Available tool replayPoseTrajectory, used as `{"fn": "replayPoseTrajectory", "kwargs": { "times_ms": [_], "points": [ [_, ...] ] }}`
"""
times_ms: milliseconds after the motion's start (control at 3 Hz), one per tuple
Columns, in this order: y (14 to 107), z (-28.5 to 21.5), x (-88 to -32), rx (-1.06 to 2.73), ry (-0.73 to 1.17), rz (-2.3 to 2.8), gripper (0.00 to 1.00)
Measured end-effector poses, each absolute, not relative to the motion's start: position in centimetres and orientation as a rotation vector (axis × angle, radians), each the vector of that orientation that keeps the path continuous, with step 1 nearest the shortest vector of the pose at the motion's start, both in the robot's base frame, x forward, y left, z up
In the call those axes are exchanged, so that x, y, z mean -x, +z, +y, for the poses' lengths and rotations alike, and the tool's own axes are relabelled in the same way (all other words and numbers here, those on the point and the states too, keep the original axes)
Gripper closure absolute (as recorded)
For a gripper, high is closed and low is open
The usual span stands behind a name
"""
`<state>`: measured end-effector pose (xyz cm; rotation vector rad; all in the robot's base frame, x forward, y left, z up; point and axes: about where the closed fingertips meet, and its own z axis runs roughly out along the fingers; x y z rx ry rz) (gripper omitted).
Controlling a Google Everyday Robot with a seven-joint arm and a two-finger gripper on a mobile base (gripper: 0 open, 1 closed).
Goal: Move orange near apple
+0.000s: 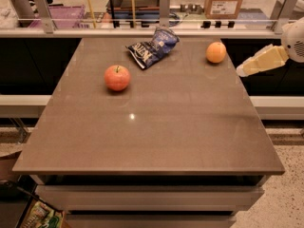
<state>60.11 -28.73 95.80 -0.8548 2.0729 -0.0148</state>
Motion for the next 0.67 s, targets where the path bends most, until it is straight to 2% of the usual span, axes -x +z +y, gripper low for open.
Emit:
{"fn": "replayPoseTrajectory", "kwargs": {
  "times_ms": [667],
  "points": [
    [94.7,-29.9,-64.4,0.749,0.06,2.052,0.0]
  ]
}}
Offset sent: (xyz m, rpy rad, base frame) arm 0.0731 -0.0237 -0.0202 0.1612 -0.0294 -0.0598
